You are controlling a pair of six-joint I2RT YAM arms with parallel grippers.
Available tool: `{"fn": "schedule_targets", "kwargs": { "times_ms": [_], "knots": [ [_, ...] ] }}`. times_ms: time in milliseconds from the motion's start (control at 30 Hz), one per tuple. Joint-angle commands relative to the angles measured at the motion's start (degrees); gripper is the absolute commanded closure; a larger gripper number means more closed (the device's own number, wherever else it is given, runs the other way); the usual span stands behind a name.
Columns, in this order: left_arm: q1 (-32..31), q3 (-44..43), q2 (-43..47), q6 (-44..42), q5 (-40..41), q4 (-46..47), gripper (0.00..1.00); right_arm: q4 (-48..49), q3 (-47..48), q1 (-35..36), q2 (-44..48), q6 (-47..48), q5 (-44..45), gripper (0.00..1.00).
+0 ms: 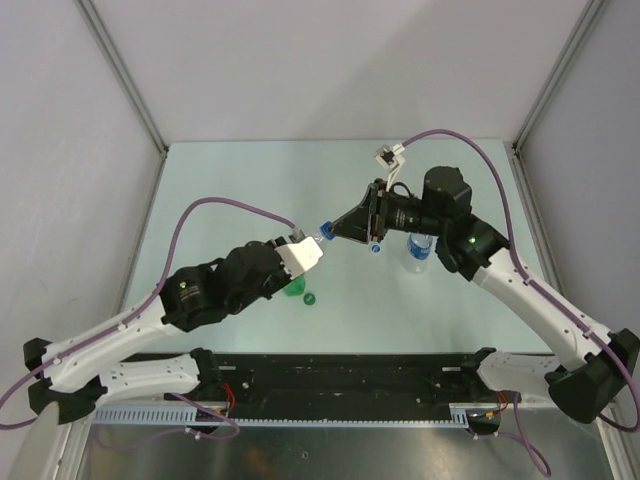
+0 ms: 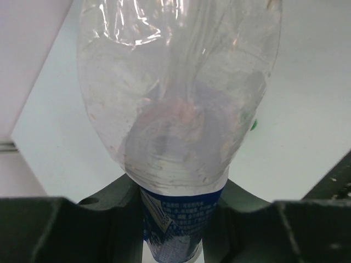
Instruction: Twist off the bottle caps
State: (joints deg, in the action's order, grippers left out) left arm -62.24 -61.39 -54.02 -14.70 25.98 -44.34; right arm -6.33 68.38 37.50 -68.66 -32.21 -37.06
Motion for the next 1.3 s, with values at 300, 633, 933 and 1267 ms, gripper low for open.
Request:
{"fn": "schedule_targets", "kwargs": {
  "times_ms": [300,633,933,1267],
  "knots": [
    [-0.5,-7.1,5.1,4.3,-30.0,5.5,1.00,-0.2,1.1,2.7,6.0,11.0,-8.6,1.00],
    [-0.4,-5.1,6.1,5.8,-49.1,13.0,1.00,2.8,-0.8,3.0,9.3,16.4,-17.1,1.00],
    [0.1,-0.3,8.0,9.2,-66.4,27.1,1.00,11.9,-3.1,2.8,12.5,17.3,-23.8,1.00],
    [0.9,1.9,7.4,12.2,-77.0,35.6,1.00,15.1,-3.2,3.0,12.6,18.0,-28.5,1.00]
  ]
}}
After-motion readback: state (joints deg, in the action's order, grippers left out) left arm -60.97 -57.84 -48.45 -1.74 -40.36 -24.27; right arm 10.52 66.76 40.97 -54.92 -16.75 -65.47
